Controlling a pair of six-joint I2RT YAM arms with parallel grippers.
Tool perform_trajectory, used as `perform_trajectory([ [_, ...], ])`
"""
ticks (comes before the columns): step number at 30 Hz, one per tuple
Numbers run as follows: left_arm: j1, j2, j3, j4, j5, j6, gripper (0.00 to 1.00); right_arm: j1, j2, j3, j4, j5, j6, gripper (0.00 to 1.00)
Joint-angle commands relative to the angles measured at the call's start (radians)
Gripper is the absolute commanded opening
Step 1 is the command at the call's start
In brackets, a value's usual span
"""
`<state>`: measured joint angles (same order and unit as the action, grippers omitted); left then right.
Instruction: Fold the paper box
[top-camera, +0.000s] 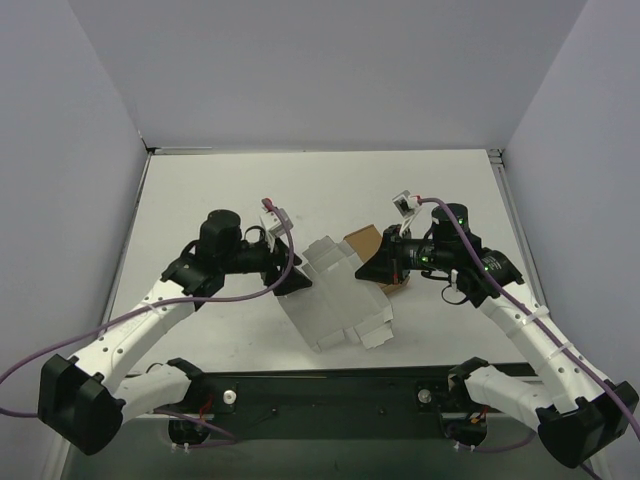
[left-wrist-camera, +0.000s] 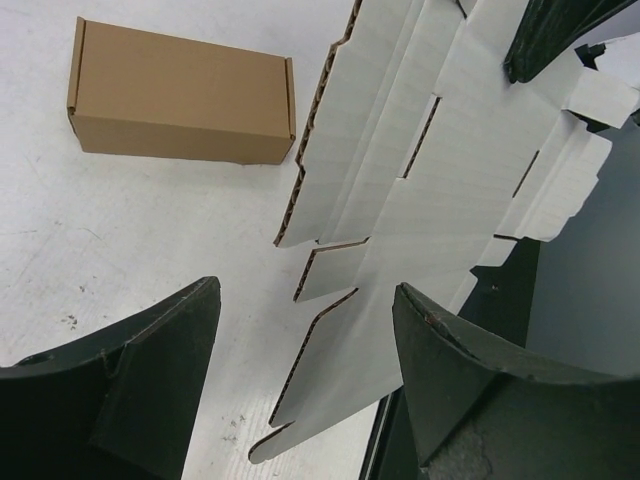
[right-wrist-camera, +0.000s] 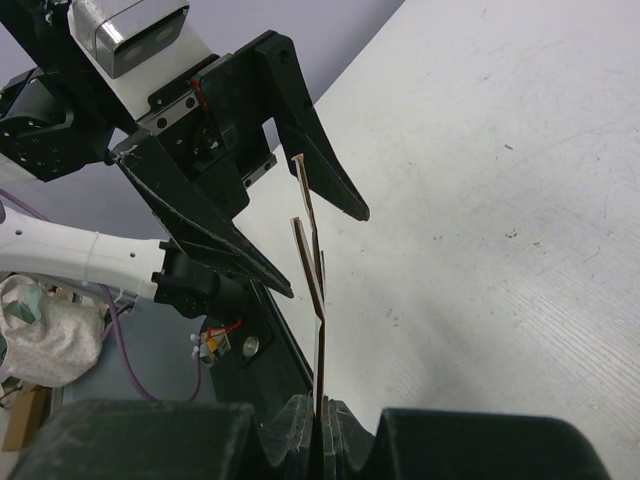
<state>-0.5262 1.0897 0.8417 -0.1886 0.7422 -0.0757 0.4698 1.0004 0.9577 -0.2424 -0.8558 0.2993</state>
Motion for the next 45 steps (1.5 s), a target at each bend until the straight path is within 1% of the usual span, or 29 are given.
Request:
perform_trajectory([
  [1, -0.017, -0.024, 0.011, 0.012, -0.061, 0.027, 0.78, -0.008, -0.013, 0.004, 0.052, -0.042, 0.012, 0.0],
  [7, -0.029, -0.048, -0.012, 0.058, -0.067, 0.005, 0.69, -0.008, 0.003, -0.002, 0.054, -0.032, 0.008, 0.0],
  [11, -0.038, -0.045, -0.016, 0.072, -0.066, -0.002, 0.67, -0.008, 0.013, -0.005, 0.055, -0.028, 0.003, 0.0],
  [13, -0.04, -0.039, -0.015, 0.077, -0.047, -0.006, 0.64, -0.007, 0.017, -0.008, 0.055, -0.022, 0.001, 0.0],
  [14, -0.043, -0.037, -0.015, 0.078, -0.047, -0.007, 0.6, -0.008, 0.018, -0.01, 0.055, -0.019, 0.001, 0.0],
  [16, -0.046, -0.04, -0.018, 0.083, -0.052, -0.007, 0.55, -0.008, 0.02, -0.013, 0.057, -0.014, 0.001, 0.0],
  [17, -0.049, -0.039, -0.021, 0.084, -0.053, -0.007, 0.51, -0.008, 0.02, -0.013, 0.055, -0.014, 0.001, 0.0],
  [20, -0.052, -0.042, -0.021, 0.093, -0.06, -0.012, 0.47, -0.008, 0.021, -0.016, 0.057, -0.011, 0.001, 0.0],
  [21, -0.054, -0.042, -0.023, 0.098, -0.06, -0.015, 0.43, -0.008, 0.023, -0.017, 0.057, -0.009, 0.001, 0.0],
  [23, -0.055, -0.044, -0.026, 0.107, -0.06, -0.018, 0.4, -0.008, 0.026, -0.02, 0.058, -0.005, 0.0, 0.0],
  [24, -0.058, -0.045, -0.026, 0.109, -0.061, -0.018, 0.36, -0.007, 0.029, -0.022, 0.058, 0.001, -0.002, 0.0],
  [26, -0.061, -0.048, -0.027, 0.109, -0.069, -0.018, 0.33, -0.007, 0.029, -0.025, 0.058, 0.012, -0.003, 0.0],
  [27, -0.063, -0.05, -0.027, 0.11, -0.073, -0.018, 0.28, -0.007, 0.029, -0.027, 0.06, 0.026, -0.002, 0.0],
  [31, -0.077, -0.05, -0.029, 0.113, -0.087, -0.03, 0.2, 0.006, 0.032, -0.03, 0.061, 0.06, -0.008, 0.0],
  [38, -0.112, -0.036, -0.016, 0.094, -0.141, -0.036, 0.14, 0.052, 0.05, -0.033, 0.06, 0.139, -0.019, 0.0],
  [45, -0.167, -0.022, -0.015, 0.086, -0.185, -0.053, 0.13, 0.112, 0.066, -0.036, 0.052, 0.241, -0.034, 0.0],
])
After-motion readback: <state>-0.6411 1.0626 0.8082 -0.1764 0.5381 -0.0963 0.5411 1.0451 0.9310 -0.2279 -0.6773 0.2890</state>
